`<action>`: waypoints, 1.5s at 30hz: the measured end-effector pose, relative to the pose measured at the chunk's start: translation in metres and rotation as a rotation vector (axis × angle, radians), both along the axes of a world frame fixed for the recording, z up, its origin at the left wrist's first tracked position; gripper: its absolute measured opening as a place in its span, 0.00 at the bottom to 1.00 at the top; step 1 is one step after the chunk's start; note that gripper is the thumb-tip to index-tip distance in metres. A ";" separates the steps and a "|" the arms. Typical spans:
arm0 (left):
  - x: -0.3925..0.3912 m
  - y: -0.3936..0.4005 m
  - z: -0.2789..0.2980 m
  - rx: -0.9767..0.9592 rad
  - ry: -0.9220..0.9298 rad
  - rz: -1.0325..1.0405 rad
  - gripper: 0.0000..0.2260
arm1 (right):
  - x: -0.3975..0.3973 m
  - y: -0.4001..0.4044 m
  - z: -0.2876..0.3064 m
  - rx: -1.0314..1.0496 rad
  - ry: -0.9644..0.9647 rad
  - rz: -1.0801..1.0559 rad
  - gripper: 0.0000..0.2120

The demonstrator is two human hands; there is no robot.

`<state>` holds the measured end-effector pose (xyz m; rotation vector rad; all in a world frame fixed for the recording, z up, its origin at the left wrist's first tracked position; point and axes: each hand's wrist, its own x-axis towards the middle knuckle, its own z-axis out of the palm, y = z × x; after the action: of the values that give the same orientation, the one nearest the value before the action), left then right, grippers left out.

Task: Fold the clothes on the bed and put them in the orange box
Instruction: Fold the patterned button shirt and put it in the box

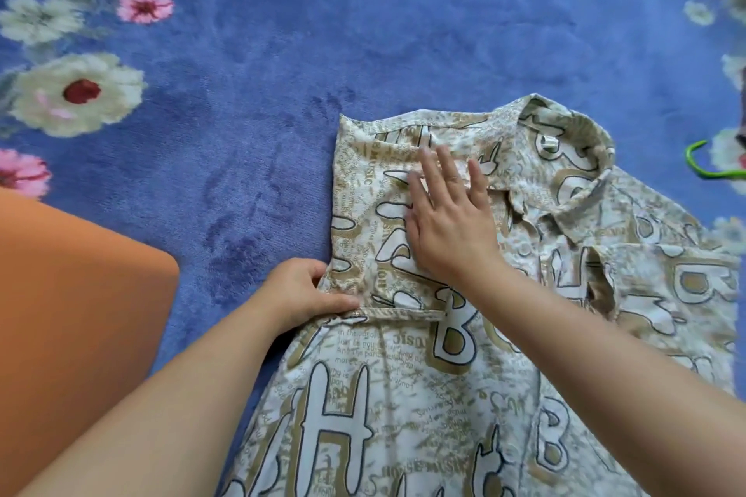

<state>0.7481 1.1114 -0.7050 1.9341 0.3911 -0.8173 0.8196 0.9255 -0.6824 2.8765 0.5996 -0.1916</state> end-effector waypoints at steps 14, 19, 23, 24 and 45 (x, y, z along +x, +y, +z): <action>-0.008 -0.012 0.017 0.198 -0.070 -0.005 0.14 | -0.085 -0.068 -0.011 0.165 0.376 -0.123 0.37; -0.032 -0.028 0.022 0.222 -0.168 0.124 0.26 | -0.164 -0.091 -0.010 0.188 0.404 -0.165 0.40; -0.063 -0.034 0.030 0.305 -0.150 0.129 0.25 | -0.217 -0.108 -0.002 0.237 0.316 -0.181 0.39; -0.073 -0.032 0.032 0.348 -0.118 0.108 0.28 | -0.231 -0.115 -0.001 0.261 0.225 -0.180 0.34; -0.417 -0.140 0.059 0.436 0.369 1.099 0.32 | -0.519 -0.196 0.033 0.669 1.178 -1.413 0.34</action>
<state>0.3309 0.9717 -0.6458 1.5462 1.7689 -0.3305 0.3011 0.7298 -0.6491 2.7430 -1.6712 -2.1764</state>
